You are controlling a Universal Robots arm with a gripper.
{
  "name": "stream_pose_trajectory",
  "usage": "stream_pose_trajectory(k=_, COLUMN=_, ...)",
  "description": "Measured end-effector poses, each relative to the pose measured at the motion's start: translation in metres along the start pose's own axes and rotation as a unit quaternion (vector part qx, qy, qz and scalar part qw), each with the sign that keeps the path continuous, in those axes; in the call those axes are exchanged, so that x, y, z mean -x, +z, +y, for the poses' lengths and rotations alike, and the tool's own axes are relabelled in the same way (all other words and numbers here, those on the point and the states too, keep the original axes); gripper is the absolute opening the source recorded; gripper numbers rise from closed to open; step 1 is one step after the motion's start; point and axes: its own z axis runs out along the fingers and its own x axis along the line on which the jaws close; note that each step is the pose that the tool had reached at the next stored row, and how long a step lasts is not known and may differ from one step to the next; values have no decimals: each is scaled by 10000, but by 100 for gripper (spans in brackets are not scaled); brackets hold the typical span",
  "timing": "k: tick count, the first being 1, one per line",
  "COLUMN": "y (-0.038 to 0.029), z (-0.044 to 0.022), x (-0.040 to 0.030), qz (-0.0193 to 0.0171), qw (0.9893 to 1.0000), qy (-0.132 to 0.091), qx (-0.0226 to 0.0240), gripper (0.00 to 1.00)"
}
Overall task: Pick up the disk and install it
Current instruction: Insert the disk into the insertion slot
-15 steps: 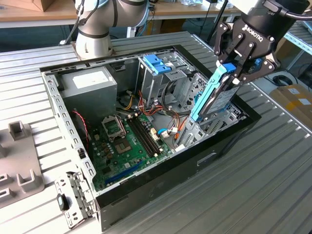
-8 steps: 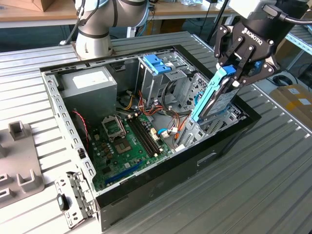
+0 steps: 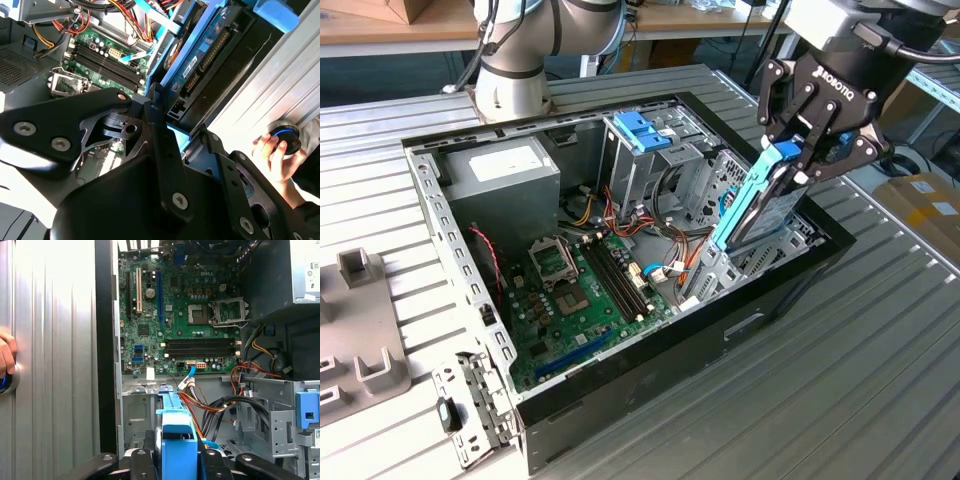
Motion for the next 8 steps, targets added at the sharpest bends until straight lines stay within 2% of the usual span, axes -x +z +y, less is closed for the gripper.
stream_pose_trajectory(k=8, y=45, z=-2, x=-3, qz=0, qw=10000, qy=0, qx=0, gripper=37)
